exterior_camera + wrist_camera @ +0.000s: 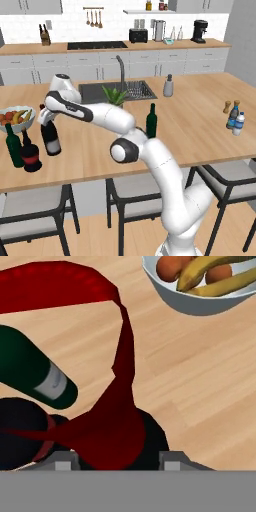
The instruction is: Move the plastic bottles in the middle to the plastics group, and the glass bottles in the middle to the glass group.
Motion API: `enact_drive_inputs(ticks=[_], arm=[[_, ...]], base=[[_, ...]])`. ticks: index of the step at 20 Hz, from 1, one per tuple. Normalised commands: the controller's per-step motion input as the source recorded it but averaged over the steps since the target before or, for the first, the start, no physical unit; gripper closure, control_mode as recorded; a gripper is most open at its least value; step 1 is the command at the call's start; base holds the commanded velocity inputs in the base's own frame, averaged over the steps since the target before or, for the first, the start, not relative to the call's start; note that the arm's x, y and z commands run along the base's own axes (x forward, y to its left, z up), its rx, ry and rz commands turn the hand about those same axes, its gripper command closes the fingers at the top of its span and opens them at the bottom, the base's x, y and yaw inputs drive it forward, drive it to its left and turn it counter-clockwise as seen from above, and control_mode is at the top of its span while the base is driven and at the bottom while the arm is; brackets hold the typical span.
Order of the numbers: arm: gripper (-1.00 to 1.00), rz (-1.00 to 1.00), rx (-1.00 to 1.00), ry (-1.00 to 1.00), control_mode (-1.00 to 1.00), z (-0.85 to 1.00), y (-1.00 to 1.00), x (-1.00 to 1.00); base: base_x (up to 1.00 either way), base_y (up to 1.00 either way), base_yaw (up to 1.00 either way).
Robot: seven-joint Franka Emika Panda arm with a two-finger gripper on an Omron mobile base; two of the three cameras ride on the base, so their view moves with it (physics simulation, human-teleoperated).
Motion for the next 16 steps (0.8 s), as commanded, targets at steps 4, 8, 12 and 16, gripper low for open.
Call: enact_drive_inputs(ticks=[4,8,12,16], arm=[[1.0,0.07,0.07,-0.16,-1.0,-0.24,0.0,-0.15],[1.0,0.03,0.07,-0.15,-1.0,-0.08,0.0,-0.03],[1.0,0.0,0.08,-0.17,-1.0,-0.13,0.0,-0.15],[1.0,0.02,0.19,-0.14,-1.0,-0.33,0.0,0.0]], base=[[0.0,0.0,0.0],[0.0,0.0,0.0],[0.0,0.0,0.0],[0.0,0.0,0.0]])
